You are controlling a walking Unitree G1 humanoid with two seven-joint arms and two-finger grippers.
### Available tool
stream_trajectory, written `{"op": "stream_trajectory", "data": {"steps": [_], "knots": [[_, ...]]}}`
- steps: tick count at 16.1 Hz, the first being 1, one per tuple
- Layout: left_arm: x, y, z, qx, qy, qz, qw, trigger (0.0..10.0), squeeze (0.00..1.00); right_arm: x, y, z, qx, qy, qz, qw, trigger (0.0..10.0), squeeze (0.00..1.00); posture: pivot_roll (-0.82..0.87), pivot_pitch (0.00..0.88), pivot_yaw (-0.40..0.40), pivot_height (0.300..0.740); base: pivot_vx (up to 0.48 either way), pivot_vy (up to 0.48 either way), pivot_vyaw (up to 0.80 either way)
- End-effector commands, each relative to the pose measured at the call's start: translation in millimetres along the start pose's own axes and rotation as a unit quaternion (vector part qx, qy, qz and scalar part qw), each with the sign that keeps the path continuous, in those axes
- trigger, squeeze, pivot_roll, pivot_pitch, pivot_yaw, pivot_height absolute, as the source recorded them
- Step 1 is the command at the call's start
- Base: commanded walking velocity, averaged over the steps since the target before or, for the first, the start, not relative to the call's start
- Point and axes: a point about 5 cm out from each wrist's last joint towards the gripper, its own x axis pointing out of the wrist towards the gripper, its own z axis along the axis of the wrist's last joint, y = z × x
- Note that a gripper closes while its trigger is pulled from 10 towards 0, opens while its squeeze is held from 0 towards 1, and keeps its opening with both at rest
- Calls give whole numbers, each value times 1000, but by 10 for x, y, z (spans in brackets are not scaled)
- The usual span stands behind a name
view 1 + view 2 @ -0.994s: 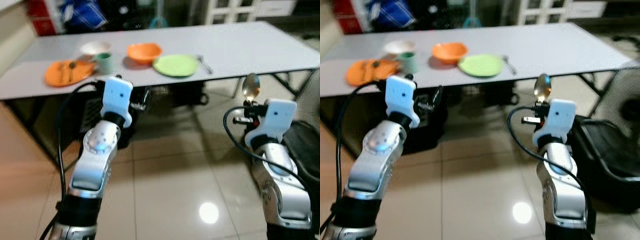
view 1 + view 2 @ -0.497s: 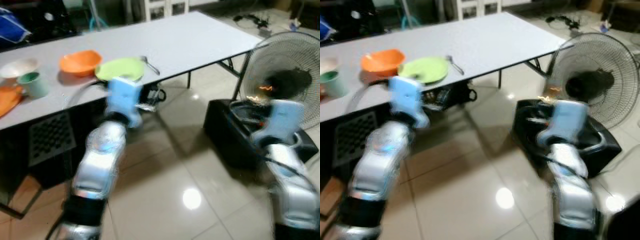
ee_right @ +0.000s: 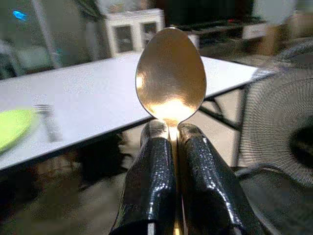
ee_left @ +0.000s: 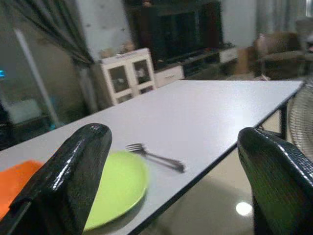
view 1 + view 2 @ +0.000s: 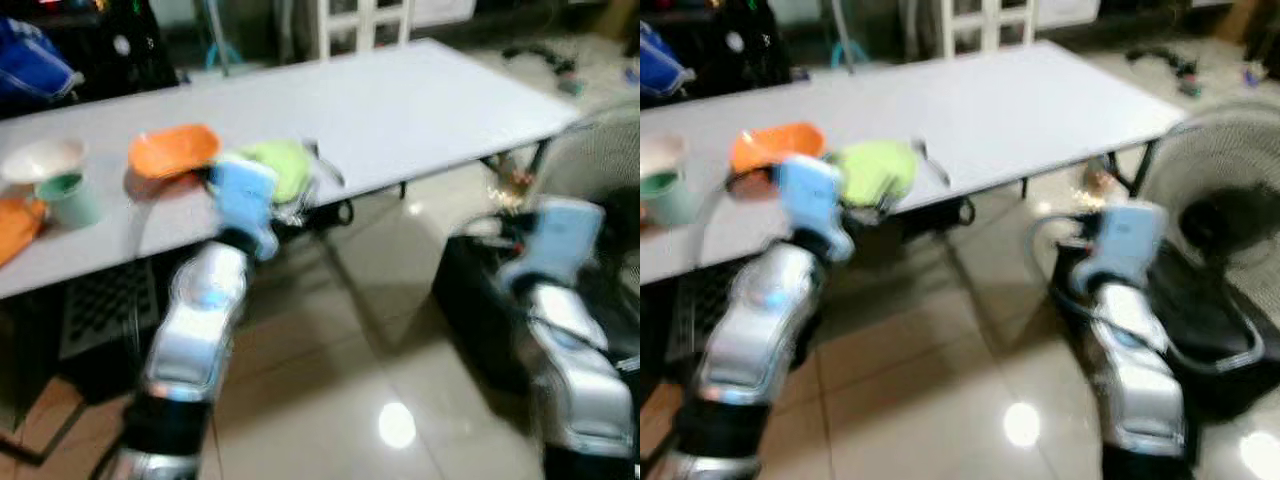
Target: Setting the table
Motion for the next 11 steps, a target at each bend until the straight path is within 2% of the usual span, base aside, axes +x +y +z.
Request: {"op": "stream_trajectory", "data": {"steps": [1,11], "knots": [[-14,113,32,11,-4,17,1000,10000,0,10,95,46,5,-7,16,1000,10000,0,-41,0,38,740,469,0,0],[-25,114,19,10,0,16,1000,10000,0,46,60,55,-8,-6,20,1000,10000,0,-38,0,35,740,468,0,0]]}}
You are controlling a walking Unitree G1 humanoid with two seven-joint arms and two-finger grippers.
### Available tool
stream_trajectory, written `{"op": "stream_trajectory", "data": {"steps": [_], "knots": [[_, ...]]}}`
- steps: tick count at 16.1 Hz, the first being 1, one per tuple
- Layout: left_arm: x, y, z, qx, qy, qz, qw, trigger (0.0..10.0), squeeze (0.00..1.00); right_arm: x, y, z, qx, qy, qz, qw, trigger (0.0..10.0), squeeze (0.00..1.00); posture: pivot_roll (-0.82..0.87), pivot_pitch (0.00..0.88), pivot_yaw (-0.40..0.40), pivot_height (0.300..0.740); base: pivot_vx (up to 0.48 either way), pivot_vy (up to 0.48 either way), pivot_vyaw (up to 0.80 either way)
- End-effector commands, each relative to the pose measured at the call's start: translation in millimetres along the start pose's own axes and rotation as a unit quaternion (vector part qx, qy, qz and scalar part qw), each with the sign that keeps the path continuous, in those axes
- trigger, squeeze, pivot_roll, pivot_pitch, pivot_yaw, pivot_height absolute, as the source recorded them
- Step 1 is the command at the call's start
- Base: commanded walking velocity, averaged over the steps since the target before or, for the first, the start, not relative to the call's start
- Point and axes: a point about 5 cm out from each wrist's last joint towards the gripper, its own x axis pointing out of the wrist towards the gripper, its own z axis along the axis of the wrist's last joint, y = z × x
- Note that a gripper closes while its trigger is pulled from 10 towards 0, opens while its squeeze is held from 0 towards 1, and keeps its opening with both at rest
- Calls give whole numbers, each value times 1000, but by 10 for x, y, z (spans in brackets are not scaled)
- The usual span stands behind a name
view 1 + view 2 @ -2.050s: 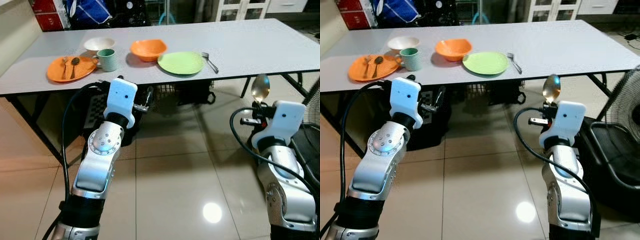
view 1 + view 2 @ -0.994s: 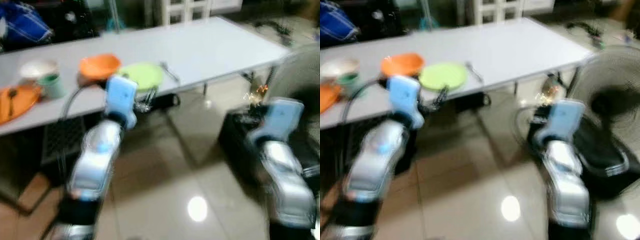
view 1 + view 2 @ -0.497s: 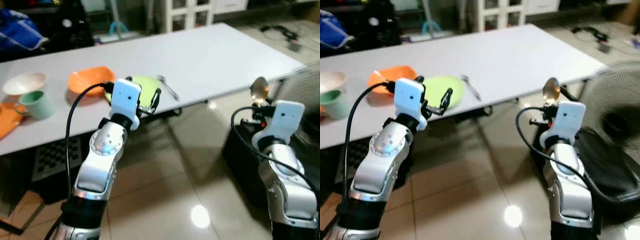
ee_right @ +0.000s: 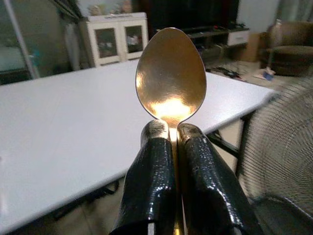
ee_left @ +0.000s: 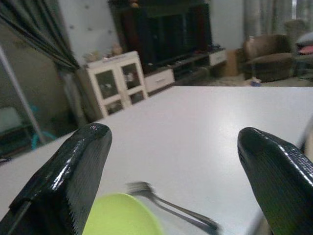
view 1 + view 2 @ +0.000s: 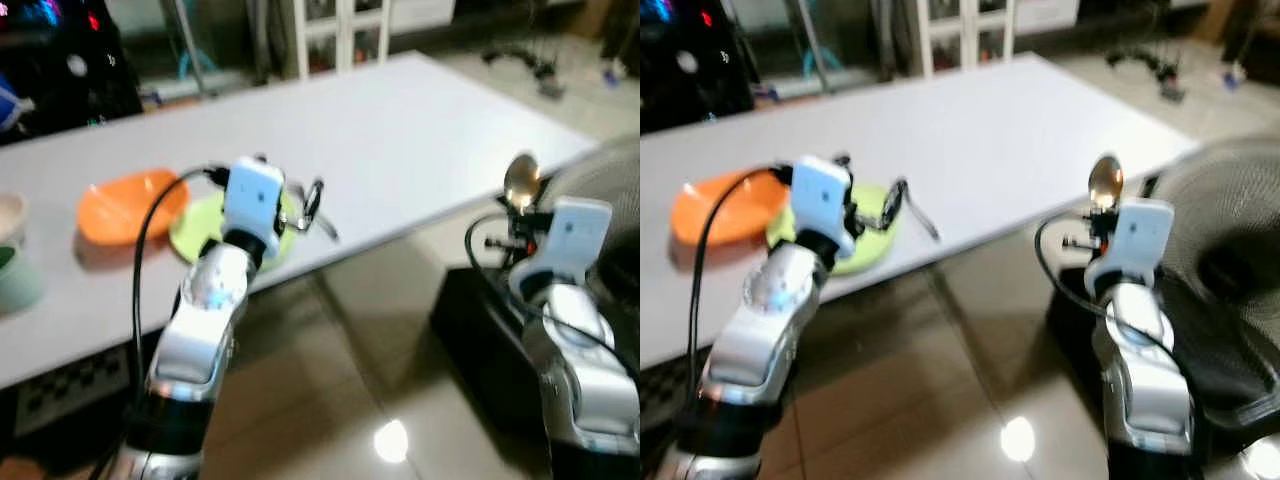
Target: Setting the table
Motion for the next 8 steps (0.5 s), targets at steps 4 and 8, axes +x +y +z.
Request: {"op": "stream_trajectory", "data": {"steps": [4,8], "knots": [[-57,65,-8,12,8,9,1000,10000,0,84,23,80,-15,-10,29,999,10000,0,-37,0,41,740,442,0,0],[-168,92,7,14,11,23,1000,10000,0,78,-33,50,-18,-6,35,999,10000,0,-6,0,25,740,84,0,0]]}}
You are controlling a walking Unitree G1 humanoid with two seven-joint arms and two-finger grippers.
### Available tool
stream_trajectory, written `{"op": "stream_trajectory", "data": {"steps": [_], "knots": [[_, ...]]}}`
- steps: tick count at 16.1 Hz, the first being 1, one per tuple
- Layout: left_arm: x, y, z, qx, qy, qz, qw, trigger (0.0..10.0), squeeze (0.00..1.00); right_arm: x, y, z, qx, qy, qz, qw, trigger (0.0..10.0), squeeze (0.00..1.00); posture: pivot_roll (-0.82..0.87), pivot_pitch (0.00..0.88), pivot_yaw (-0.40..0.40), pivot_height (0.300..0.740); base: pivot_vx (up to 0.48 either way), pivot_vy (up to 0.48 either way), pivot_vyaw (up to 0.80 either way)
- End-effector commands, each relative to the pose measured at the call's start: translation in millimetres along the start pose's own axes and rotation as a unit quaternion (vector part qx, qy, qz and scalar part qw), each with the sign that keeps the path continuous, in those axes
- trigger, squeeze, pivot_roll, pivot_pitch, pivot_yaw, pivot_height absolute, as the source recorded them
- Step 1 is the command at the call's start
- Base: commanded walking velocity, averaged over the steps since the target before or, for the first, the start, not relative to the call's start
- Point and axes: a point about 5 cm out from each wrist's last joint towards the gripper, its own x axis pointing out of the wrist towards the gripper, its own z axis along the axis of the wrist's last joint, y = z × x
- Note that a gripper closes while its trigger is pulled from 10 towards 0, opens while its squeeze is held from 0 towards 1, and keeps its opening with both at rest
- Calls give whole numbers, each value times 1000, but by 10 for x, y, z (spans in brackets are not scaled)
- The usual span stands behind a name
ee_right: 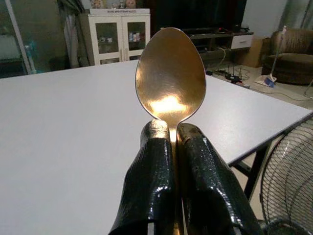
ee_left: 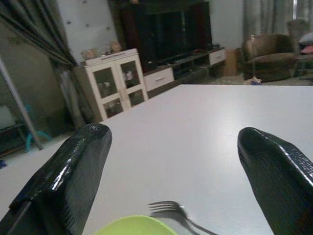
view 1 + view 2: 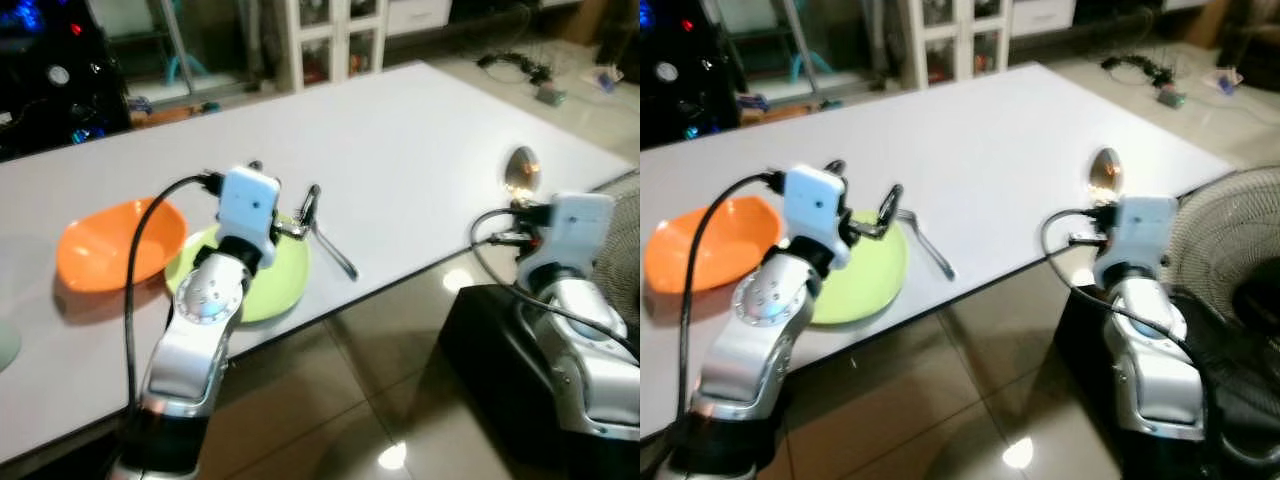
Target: Setting the table
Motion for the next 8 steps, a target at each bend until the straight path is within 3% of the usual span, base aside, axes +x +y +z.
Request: {"op": "stream_trajectory", "data": {"steps": [1,4,8], "knots": [[-114,102,-38,10,11,21,1000,10000,0,-35,73,-16,6,-5,24,1000,10000,0,3,0,16,740,0,0,0],[-243,95,-58,5,22,13,1000,10000,0,-52,1,-97,3,8,18,1000,10000,0,2,0,12,740,0,0,0],[-243,-18,-114,26,41,-14,999,10000,0,154,-179,-98,-39,-1,11,999,10000,0,-1,0,13,740,0,0,0]]}}
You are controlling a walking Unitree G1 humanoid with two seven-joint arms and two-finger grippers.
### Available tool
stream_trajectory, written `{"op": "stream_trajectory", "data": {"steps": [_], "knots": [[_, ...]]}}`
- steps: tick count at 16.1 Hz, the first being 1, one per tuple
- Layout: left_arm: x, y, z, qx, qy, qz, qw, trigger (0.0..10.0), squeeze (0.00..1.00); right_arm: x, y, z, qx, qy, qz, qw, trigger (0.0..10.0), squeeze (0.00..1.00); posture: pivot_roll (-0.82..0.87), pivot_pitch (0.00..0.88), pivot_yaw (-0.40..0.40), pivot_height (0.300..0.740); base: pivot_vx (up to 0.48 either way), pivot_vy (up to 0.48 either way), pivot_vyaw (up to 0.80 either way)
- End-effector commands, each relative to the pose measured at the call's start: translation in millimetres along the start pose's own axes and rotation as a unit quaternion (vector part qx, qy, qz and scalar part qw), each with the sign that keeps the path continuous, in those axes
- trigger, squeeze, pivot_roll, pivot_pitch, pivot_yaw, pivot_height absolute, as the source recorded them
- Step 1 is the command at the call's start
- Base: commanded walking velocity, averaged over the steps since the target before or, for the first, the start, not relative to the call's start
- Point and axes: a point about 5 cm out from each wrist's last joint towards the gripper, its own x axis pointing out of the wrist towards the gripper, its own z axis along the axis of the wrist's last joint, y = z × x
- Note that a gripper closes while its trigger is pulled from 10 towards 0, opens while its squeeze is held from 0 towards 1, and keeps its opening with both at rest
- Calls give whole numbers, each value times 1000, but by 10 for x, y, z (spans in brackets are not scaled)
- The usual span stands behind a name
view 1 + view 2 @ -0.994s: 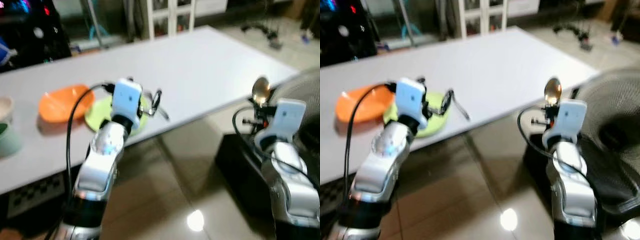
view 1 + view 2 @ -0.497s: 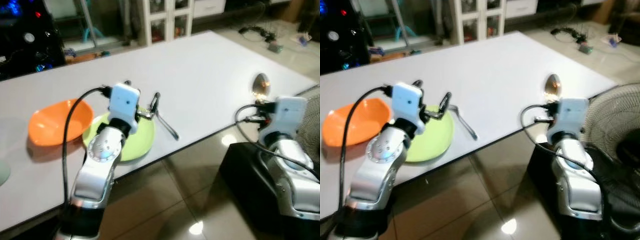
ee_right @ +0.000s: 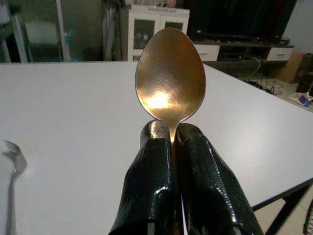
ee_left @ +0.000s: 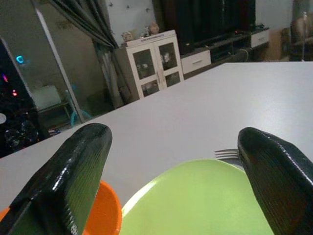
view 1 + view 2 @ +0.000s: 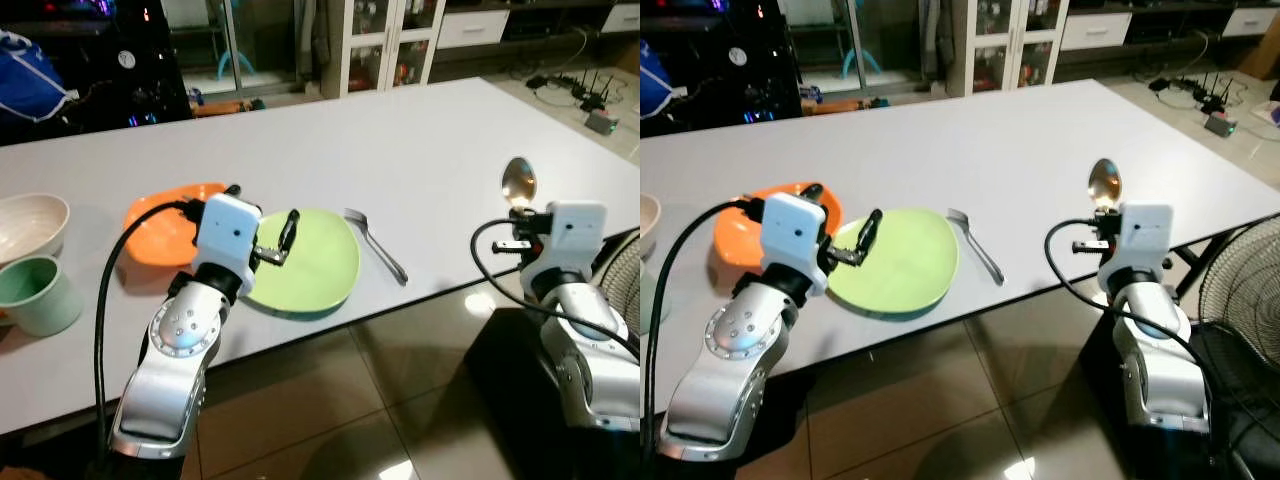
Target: Setting the table
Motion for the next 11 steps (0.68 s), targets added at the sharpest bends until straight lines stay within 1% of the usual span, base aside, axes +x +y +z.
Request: {"op": "stream_trajectory", "data": {"steps": [1,2,3,4,5,6,8,9,11], "knots": [[20,-57,6,5,3,-20,1000,10000,0,51,-42,52,-15,-12,-1,1000,10000,0,-1,0,13,740,0,0,0],[30,-108,-11,15,8,-47,999,10000,0,125,-78,38,-26,-11,4,1000,10000,0,4,0,18,740,0,0,0],[30,-108,-11,15,8,-47,999,10000,0,125,-78,38,-26,-11,4,1000,10000,0,4,0,18,740,0,0,0],[69,-73,-29,16,14,-40,999,10000,0,184,-98,36,-25,-11,5,1000,10000,0,2,0,21,740,0,0,0],[94,-41,-34,11,14,-23,1000,10000,0,204,-86,49,-25,-13,9,1000,10000,0,-1,0,20,740,0,0,0],[107,-17,-40,1,13,-7,1000,10000,0,206,-65,66,-25,-16,13,999,10000,0,-7,0,17,740,0,0,0],[110,-1,-48,5,10,6,1000,10000,0,204,-22,78,-35,-23,20,999,10000,0,-16,0,13,740,0,0,0],[129,6,-78,-10,19,28,999,10000,0,186,66,66,-27,-22,29,999,10000,0,-28,0,13,740,0,-480,556],[163,-19,-71,-5,17,27,999,10000,0,172,106,60,-23,-24,30,999,10000,0,-30,0,9,740,0,-480,800]]}}
